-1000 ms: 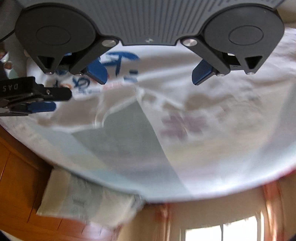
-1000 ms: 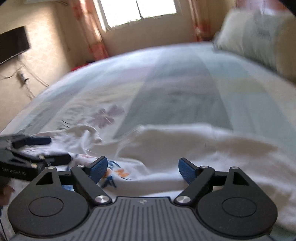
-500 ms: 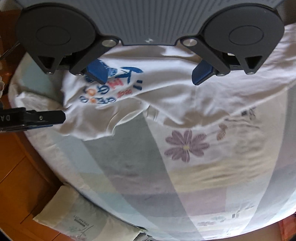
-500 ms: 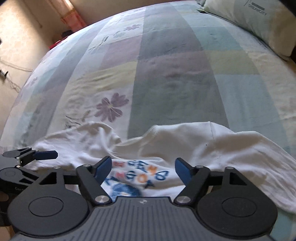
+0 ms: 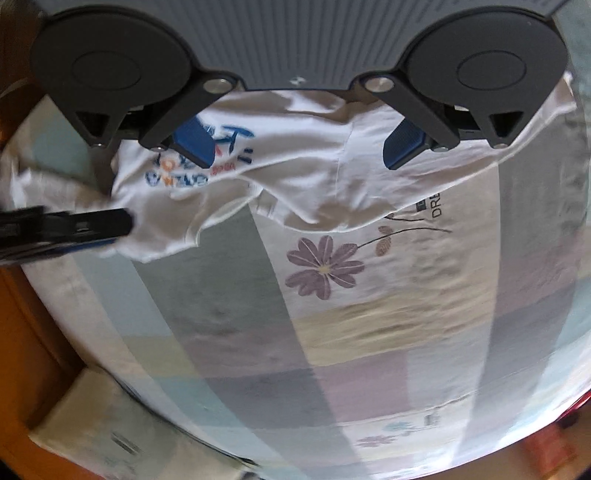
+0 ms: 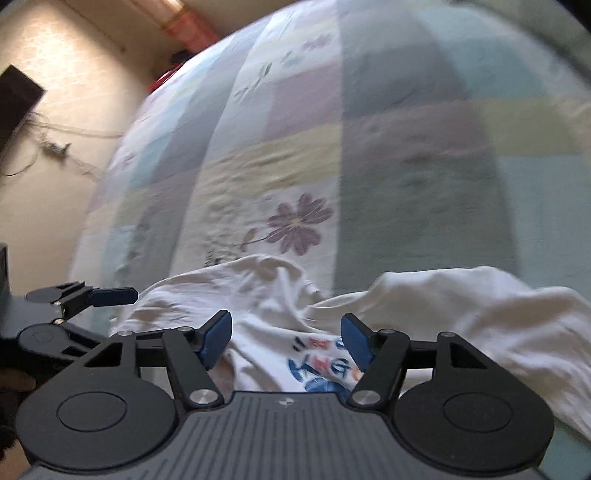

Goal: Fold clothes

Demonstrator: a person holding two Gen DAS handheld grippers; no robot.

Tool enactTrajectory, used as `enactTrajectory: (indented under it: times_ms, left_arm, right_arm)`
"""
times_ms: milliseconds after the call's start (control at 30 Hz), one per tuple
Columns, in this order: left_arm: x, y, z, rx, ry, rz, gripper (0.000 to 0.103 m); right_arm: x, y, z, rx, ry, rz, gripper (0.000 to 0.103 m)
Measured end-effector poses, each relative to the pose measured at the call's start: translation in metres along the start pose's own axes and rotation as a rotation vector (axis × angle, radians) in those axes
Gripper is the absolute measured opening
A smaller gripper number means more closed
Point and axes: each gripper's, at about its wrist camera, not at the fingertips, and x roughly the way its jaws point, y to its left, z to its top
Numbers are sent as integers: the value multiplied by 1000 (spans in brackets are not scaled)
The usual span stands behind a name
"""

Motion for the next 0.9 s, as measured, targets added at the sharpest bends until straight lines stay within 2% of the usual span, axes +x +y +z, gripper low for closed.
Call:
enactTrajectory:
  times_ms: [133, 267, 467, 600, 800, 833, 900]
  left_arm:
    - [19, -3, -2, -73, -13, 39, 97]
    - [46, -6, -6, -116, -8, 89, 97]
    - [91, 9, -29, -215, -46, 37, 97]
    - [113, 12, -46, -176, -46, 6, 96]
    - [122, 8, -61, -74, -64, -21, 96]
    - [123, 9, -62, -76, -66, -22, 96]
    - [125, 13, -63, -102, -71, -27, 96]
  right_arm:
    - [31, -25, 29, -11, 40, 87, 66]
    - [79, -50, 44, -12, 101, 156, 58]
    - [149, -70, 52, -27, 186, 272, 54]
    - [186, -79, 55, -41, 242, 309, 53]
    - [217, -74, 59, -120, 335, 385, 48]
    - [222, -72, 61, -128, 341, 394, 45]
    - [232, -71, 65, -133, 353, 406, 31]
